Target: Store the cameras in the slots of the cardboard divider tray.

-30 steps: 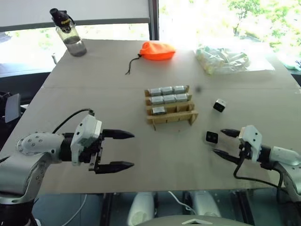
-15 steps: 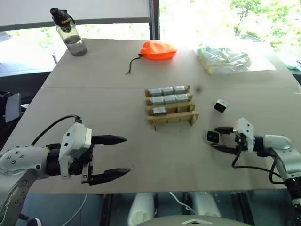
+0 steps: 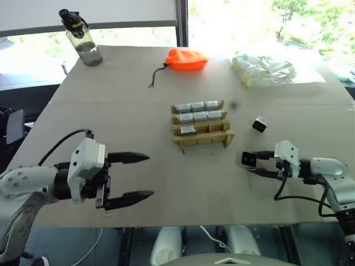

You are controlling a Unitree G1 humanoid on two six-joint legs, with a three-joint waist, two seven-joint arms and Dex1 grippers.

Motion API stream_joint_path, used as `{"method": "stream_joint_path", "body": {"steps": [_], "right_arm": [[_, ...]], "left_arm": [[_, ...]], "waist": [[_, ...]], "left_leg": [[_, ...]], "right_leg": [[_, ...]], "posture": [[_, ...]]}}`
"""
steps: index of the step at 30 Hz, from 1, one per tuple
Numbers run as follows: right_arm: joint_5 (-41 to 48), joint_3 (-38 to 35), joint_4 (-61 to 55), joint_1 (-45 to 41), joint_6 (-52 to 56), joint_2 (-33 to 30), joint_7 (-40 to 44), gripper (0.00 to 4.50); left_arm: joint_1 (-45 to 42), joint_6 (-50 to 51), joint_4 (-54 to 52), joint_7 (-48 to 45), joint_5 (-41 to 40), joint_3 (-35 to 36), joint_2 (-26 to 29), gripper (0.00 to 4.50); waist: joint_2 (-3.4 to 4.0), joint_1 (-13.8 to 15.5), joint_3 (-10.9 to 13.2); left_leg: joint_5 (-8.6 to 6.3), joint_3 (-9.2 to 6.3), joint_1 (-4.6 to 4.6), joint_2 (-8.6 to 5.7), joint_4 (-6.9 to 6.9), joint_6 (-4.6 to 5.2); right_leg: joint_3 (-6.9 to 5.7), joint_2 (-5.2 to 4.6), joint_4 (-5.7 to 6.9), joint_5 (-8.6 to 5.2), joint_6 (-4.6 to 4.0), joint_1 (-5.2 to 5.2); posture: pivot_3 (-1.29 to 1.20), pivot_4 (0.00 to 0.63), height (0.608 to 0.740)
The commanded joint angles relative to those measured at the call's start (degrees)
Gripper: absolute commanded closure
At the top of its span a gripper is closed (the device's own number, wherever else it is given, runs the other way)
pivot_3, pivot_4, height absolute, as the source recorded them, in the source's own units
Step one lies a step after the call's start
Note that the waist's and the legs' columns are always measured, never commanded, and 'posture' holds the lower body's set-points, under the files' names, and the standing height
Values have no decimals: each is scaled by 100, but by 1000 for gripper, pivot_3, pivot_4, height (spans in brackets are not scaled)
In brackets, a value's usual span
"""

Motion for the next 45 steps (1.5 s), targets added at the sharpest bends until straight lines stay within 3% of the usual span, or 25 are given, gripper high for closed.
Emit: {"method": "stream_joint_path", "body": {"steps": [1,8,16,28,45], "right_arm": [[-65,27,-850,-334,-197,117,-313,2677],[-1530,600,-885,-1424,-1988,442,-1045,2677],[-2774,1170,-498,-2237,-3528,663,-1819,2677],[-3417,1461,-249,-2683,-4153,749,-2546,2677],[-3544,1856,120,-2961,-4427,476,-2498,2677]], "left_arm": [[-789,465,224,566,-804,-361,-333,0],[-2528,1059,1074,1056,-910,-1716,-1114,0],[-3627,1059,2210,1090,-464,-2443,-1691,0],[-3950,1181,2523,715,-76,-2795,-1623,0],[-4029,1358,2629,419,323,-3002,-1405,0]], "waist": [[1,2,0],[-3,-8,-1],[-6,-7,0],[-5,-28,1],[-4,-83,2]], "left_leg": [[0,-2,0,1,0,0],[4,-2,-2,-16,3,-7],[4,-3,-13,-18,1,-8],[7,-2,-11,-15,3,-12],[7,-3,-11,-14,3,-12]], "right_leg": [[-1,0,0,1,1,0],[-1,1,5,4,3,0],[-7,-1,-5,3,4,-5],[-7,-1,1,3,4,-5],[-5,-2,1,3,4,-5]], "posture": [[0,150,740],[0,150,740],[0,150,740],[0,150,740],[0,150,740]]}}
